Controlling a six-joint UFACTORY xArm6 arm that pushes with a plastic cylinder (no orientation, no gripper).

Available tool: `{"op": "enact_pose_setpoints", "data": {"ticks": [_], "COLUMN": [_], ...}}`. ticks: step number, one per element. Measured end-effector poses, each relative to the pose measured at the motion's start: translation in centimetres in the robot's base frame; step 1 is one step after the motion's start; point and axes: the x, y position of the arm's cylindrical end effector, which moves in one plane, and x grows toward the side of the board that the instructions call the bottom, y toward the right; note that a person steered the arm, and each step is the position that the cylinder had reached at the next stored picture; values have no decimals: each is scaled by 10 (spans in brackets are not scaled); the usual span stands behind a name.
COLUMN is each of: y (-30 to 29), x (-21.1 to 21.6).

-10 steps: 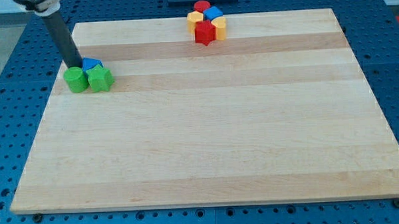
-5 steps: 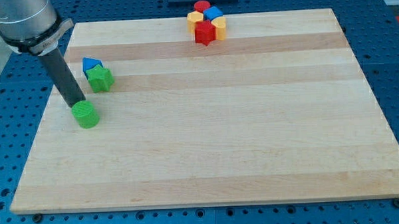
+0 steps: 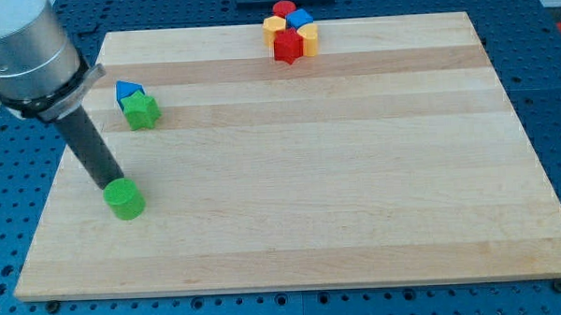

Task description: Move the green circle to the bottom left

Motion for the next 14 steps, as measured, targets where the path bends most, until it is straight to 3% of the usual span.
{"op": "enact_pose_setpoints", "data": {"ticks": [1,3,5,6,9,11,14], "y": [27,21,91,93,30,52,14], "x": [1,39,41,65,74,70,67]}}
